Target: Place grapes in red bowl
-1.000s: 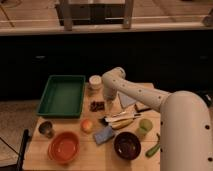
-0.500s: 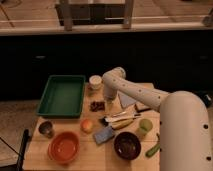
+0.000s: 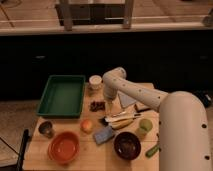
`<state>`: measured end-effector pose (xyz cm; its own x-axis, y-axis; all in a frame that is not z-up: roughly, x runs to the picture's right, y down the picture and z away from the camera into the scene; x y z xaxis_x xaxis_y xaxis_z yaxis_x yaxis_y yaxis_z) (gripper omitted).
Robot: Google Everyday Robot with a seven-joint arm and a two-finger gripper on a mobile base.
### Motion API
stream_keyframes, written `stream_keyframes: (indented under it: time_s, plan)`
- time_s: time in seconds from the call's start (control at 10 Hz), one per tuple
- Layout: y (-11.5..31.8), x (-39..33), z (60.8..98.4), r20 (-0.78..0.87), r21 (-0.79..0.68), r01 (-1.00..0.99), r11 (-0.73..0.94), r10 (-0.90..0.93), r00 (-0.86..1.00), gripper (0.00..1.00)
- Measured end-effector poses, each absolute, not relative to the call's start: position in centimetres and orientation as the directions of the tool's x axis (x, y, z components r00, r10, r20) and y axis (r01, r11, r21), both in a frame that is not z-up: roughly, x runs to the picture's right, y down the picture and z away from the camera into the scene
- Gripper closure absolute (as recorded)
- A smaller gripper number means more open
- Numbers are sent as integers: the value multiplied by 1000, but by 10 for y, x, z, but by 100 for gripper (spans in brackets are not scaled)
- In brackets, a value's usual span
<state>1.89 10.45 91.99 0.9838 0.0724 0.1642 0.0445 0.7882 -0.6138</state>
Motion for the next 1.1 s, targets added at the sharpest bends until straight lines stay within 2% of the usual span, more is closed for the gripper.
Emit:
stream_keyframes:
  time_s: [1.1]
  plan:
    - [104, 23, 925, 177, -618, 45, 785, 83, 981, 21]
